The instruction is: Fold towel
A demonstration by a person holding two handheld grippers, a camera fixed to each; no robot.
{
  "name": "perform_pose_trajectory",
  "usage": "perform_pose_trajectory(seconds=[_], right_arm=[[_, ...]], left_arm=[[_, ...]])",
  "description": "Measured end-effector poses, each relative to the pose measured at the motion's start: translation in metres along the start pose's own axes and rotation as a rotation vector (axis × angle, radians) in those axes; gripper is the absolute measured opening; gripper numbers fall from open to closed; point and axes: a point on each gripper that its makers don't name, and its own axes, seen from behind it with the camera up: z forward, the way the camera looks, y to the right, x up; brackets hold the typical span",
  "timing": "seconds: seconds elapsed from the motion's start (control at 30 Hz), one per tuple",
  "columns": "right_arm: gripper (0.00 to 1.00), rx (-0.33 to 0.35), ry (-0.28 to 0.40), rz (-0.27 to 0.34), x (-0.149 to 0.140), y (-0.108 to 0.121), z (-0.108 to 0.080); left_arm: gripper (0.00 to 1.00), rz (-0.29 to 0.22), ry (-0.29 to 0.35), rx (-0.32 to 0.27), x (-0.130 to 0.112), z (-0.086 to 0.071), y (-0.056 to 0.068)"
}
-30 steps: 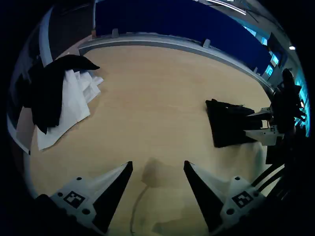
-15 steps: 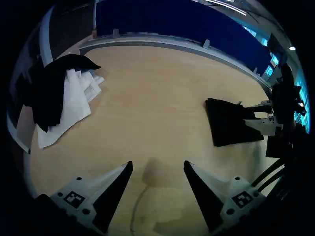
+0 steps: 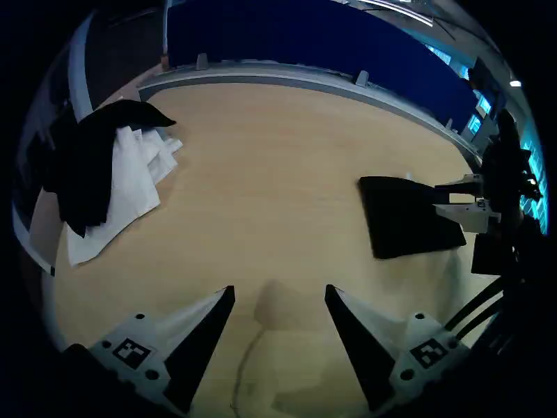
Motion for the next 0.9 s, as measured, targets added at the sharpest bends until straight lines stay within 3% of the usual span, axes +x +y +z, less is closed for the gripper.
perform_pose_trajectory(seconds=[0.4, 0.67, 0.9], right_arm=[[1.0, -0.02, -0.055, 0.035, -0.065, 0.01, -0.038], [1.0, -0.062, -0.087, 0.071, -0.108, 0.032, -0.066], [1.0, -0.099, -0.129, 0.085, -0.138, 0.054, -0.079]], left_arm=[[0.96, 0.027, 0.002, -0.009, 0.0, -0.007, 0.01], [0.96, 0.037, -0.002, -0.013, -0.005, -0.011, 0.014], [0.96, 0.039, -0.002, -0.013, -0.007, -0.014, 0.016]])
